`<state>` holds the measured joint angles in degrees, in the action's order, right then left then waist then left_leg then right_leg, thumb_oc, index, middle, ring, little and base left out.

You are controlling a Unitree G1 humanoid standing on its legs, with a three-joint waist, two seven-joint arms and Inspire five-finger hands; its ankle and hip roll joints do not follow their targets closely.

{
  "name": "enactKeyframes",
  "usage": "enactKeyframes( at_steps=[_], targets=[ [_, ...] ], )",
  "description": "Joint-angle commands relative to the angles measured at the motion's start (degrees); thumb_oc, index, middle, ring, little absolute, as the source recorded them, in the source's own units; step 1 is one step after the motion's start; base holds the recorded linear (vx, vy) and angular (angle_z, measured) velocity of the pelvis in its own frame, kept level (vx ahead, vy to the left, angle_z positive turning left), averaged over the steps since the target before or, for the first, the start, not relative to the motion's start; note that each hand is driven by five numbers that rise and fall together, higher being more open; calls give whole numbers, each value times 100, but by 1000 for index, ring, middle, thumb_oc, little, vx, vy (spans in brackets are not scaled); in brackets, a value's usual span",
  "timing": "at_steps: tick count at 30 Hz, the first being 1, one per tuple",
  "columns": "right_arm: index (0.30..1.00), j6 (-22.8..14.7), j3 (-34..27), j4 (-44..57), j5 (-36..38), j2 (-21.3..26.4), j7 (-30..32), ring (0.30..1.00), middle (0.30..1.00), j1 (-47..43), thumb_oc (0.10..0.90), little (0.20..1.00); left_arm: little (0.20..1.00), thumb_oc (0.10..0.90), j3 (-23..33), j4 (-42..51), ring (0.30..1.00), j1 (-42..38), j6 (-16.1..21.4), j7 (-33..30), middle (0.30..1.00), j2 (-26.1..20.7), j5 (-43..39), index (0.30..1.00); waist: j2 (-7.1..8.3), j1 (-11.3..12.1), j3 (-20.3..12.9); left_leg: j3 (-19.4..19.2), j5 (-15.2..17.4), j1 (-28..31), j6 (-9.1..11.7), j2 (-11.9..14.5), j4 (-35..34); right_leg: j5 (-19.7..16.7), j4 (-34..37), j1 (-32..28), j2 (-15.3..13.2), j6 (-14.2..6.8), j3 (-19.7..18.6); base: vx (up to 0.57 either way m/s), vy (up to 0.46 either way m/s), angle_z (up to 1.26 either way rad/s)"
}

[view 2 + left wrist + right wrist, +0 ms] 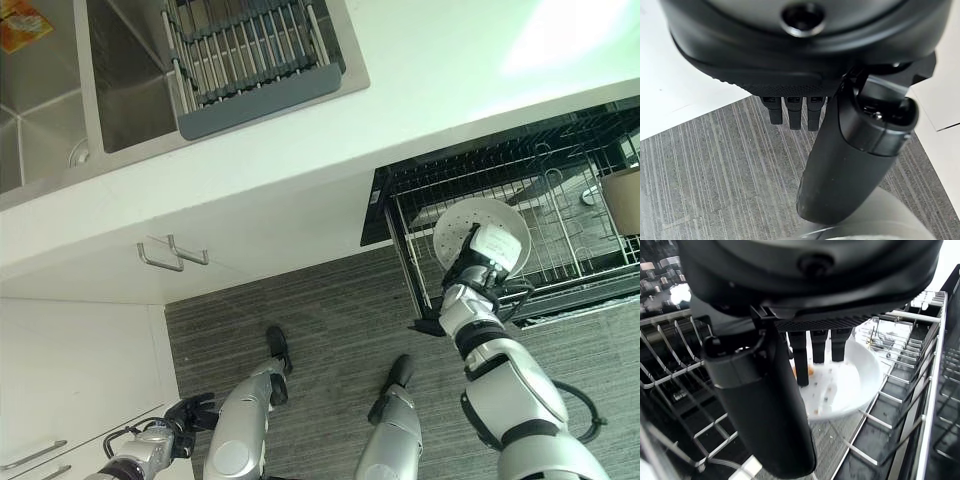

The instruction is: Place the dishes in the dishwasher.

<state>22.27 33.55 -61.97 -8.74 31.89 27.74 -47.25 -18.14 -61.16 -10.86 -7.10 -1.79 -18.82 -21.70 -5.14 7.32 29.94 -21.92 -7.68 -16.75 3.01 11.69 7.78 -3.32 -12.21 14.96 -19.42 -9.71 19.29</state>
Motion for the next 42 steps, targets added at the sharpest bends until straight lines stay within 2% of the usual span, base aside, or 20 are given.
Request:
enactKeyframes(
  at_steps=[1, 3, 7, 8, 11, 18, 19, 21, 22, 24, 25, 27, 31, 32, 34, 35, 37, 38, 39, 42],
  targets=[
    [900, 134, -14, -334, 755, 400, 2, 900, 900, -120, 800, 900, 900, 800, -198, -56, 900, -7, -36, 28, 900, -216, 26, 900, 38, 40, -37, 332, 1364, 111, 519, 253, 941, 748, -498, 204, -62, -307, 58, 12, -11, 5],
    [900, 66, -171, -391, 877, 364, -315, 900, 900, -118, 800, 900, 900, 800, -189, -51, 900, -1, -45, 40, 900, -226, 37, 900, 41, 39, -38, 328, 1365, 121, 522, 250, 941, 744, -498, 204, -62, -300, 52, 5, -4, 2],
    [900, -437, -372, -418, 1551, 378, -829, 900, 900, -28, 800, 900, 900, 800, -150, 17, 900, 7, -103, 41, 900, -252, 48, 900, 38, 35, -30, 301, 1249, 71, 464, 268, 941, 656, -498, 243, -42, -190, 96, -15, -4, 0],
    [900, -575, -434, -361, 1826, 370, -987, 900, 900, -44, 800, 900, 900, 800, -137, 28, 900, 28, -117, 44, 900, -262, 57, 900, 49, 36, -54, 338, 1362, 149, 518, 246, 941, 766, -498, 170, -34, -248, 49, -57, -11, -2],
    [900, -703, -608, -101, 2148, 334, -1173, 900, 900, 4, 800, 900, 900, 800, -65, 58, 900, 98, -122, 72, 900, -279, 59, 900, 61, -1, -85, 280, 1256, 110, 467, 262, 941, 683, -498, 218, 8, -142, 68, -18, 0, 0],
    [900, -714, -1135, 1862, 2589, 469, -697, 900, 900, 666, 800, 900, 900, 800, 225, 136, 900, 444, -174, -58, 900, -214, 54, 900, 233, -279, -301, 169, 1342, 395, 452, 270, 941, 817, -498, -10, 185, -48, -8, 41, -2, -3],
    [900, -894, -1240, 2192, 2585, 499, -583, 900, 900, 791, 800, 900, 900, 800, 274, 139, 900, 497, -164, -73, 900, -203, 43, 900, 254, -330, -339, 145, 1352, 446, 445, 279, 941, 834, -498, -48, 209, -34, -24, 57, -7, -9],
    [900, -738, -1480, 3003, 1936, 543, -185, 900, 900, 1039, 800, 900, 900, 800, 385, 138, 900, 614, -150, -138, 900, -149, -5, 900, 300, -447, -425, 90, 1372, 546, 436, 297, 941, 874, -498, -124, 266, -4, -70, 93, -20, -24],
    [900, -623, -1789, 4002, 1292, 641, 180, 900, 900, 1446, 800, 900, 900, 800, 538, 194, 900, 756, -146, -225, 900, -59, 13, 900, 343, -574, -530, 46, 1401, 661, 409, 308, 941, 904, -498, -211, 307, 13, -112, 133, -38, -22],
    [900, -583, -2273, 5145, 744, 724, 746, 900, 900, 1976, 800, 900, 900, 800, 712, 292, 900, 941, -137, -319, 900, 50, 67, 900, 364, -703, -646, 31, 1437, 753, 390, 311, 941, 943, -498, -293, 354, 20, -169, 107, -34, -5],
    [900, -596, -2348, 5252, 684, 722, 906, 900, 900, 2053, 800, 900, 900, 800, 739, 308, 900, 971, -128, -339, 900, 66, 68, 900, 365, -722, -663, 31, 1442, 763, 387, 310, 941, 949, -498, -302, 364, 24, -179, 68, -28, -11],
    [900, -931, -3017, 6129, 11, 864, 1263, 900, 900, 2736, 800, 900, 900, 800, 880, 421, 900, 1132, -237, -427, 900, 136, 46, 900, 349, -843, -779, 8, 1506, 828, 366, 305, 941, 997, -498, -354, 410, 5, -241, 53, -30, -13],
    [900, -1709, -3846, 6538, -251, 1057, 1644, 900, 900, 3676, 800, 900, 900, 800, 1121, 379, 900, 1459, -140, -322, 900, 235, 399, 900, 344, -977, -890, -66, 1562, 940, 326, 307, 941, 1050, -498, -464, 430, 8, -264, 51, -29, -3],
    [900, -2075, -4335, 6601, -89, 1166, 1911, 900, 900, 3995, 800, 900, 900, 800, 1213, 325, 900, 1606, -20, -267, 900, 218, 471, 900, 368, -1055, -949, -133, 1582, 981, 312, 313, 941, 1068, -498, -507, 431, 0, -253, 58, -37, -5],
    [900, -2513, -4768, 6701, 251, 1158, 2248, 900, 900, 4288, 800, 900, 900, 800, 1263, 264, 900, 1645, 0, -237, 900, 190, 442, 900, 382, -1131, -990, -187, 1599, 1003, 303, 322, 941, 1079, -498, -526, 442, -11, -252, 31, -17, -7],
    [900, -3007, -5205, 6774, 541, 1038, 2627, 900, 900, 4619, 800, 900, 900, 800, 1314, 220, 900, 1656, -36, -235, 900, 174, 396, 900, 397, -1235, -1019, -247, 1616, 1022, 292, 329, 941, 1087, -498, -539, 466, -21, -267, 17, 0, -11],
    [900, -3367, -5700, 6759, 678, 793, 3025, 900, 900, 5034, 800, 900, 900, 800, 1367, 139, 900, 1652, -71, -246, 900, 163, 317, 900, 416, -1381, -1057, -339, 1658, 1073, 266, 327, 941, 1114, -498, -566, 493, -36, -301, 30, 11, -8],
    [900, -3537, -5901, 6660, 793, 679, 3064, 900, 900, 5199, 800, 900, 900, 800, 1393, 115, 900, 1652, -87, -237, 900, 155, 325, 900, 424, -1421, -1076, -381, 1675, 1101, 254, 328, 941, 1120, -498, -581, 497, -41, -305, 39, 16, -5],
    [900, -3922, -6201, 6350, 1128, 472, 3182, 900, 900, 5441, 800, 900, 900, 800, 1457, 56, 900, 1651, -83, -199, 900, 127, 375, 900, 445, -1514, -1106, -474, 1692, 1151, 238, 339, 941, 1125, -498, -604, 504, -47, -309, 34, 19, -9],
    [900, -4627, -6503, 5170, 1674, 30, 2906, 900, 900, 5750, 800, 900, 900, 800, 1421, -116, 900, 1602, -66, -195, 900, 63, 240, 900, 480, -1643, -1153, -633, 1696, 1236, 228, 367, 941, 1141, -498, -664, 517, -34, -323, 35, 28, -26]
  ],
)
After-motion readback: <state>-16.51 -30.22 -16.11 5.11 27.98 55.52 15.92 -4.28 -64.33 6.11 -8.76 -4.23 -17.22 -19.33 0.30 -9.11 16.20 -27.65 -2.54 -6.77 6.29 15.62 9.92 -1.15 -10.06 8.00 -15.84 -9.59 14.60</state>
